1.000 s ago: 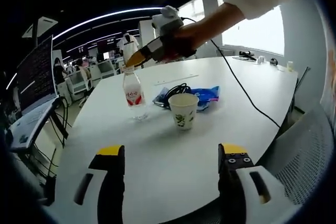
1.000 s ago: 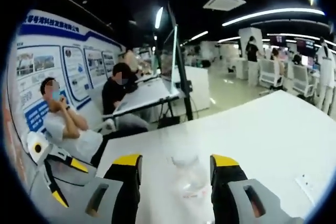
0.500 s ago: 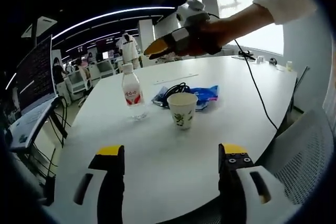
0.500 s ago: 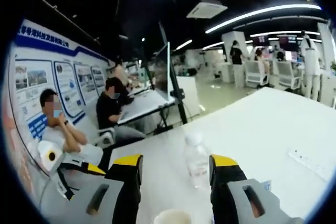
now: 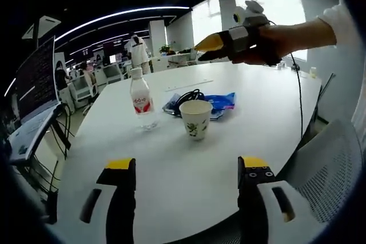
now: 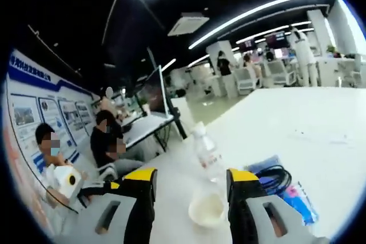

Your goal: Arrange the tabletop items into an orderly group along one side of the table until the central work area is clear of visible clutter.

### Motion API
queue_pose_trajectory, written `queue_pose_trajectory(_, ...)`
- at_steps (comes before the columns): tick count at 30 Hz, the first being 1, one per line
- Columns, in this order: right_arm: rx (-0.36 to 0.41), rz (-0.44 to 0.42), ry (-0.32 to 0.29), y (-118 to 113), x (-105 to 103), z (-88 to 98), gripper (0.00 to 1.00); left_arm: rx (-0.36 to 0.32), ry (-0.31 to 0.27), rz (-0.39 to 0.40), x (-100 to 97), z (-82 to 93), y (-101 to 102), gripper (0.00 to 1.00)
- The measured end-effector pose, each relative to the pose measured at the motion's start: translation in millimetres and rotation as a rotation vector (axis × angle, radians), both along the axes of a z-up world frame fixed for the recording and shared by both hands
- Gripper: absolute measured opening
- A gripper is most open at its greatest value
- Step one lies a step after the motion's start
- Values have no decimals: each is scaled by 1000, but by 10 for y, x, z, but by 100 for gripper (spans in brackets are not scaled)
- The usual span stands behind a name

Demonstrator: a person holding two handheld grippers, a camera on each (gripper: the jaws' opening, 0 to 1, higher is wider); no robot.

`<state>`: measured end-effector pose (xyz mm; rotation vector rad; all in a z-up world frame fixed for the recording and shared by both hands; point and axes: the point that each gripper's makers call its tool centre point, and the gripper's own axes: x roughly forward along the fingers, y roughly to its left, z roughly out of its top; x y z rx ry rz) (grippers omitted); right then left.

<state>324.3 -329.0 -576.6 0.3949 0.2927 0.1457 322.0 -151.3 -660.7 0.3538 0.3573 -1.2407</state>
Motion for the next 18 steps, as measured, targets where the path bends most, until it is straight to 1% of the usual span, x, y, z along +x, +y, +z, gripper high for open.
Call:
queue_pose_trajectory(1, 30, -32, -5, -2, -92, -8, 49, -1, 1, 0, -2, 1, -1, 73)
queue_pose_trajectory(2, 42, -50, -10, -5, -147, -11, 50, -1, 1, -2, -6, 2, -2, 73)
queue_pose_trajectory(6, 67, -111, -13, 3, -409, -29, 50, -2, 4, -9, -25, 4, -9, 73)
queue_pose_trajectory(7, 68, -120, -14, -3, -430, -28, 50, -2, 5, -10, -29, 5, -10, 73)
queue_pose_trajectory(10, 102, -175, -20, -10, -589, -29, 50, -4, 7, -10, -37, 5, -14, 73)
queue_pose_trajectory(15, 120, -221, -17, -14, -730, -73, 49, -5, 13, -13, -48, 3, -17, 73)
queue_pose_trajectory(18, 127, -233, -4, -14, -767, -114, 49, -4, 15, -15, -55, 0, -19, 73)
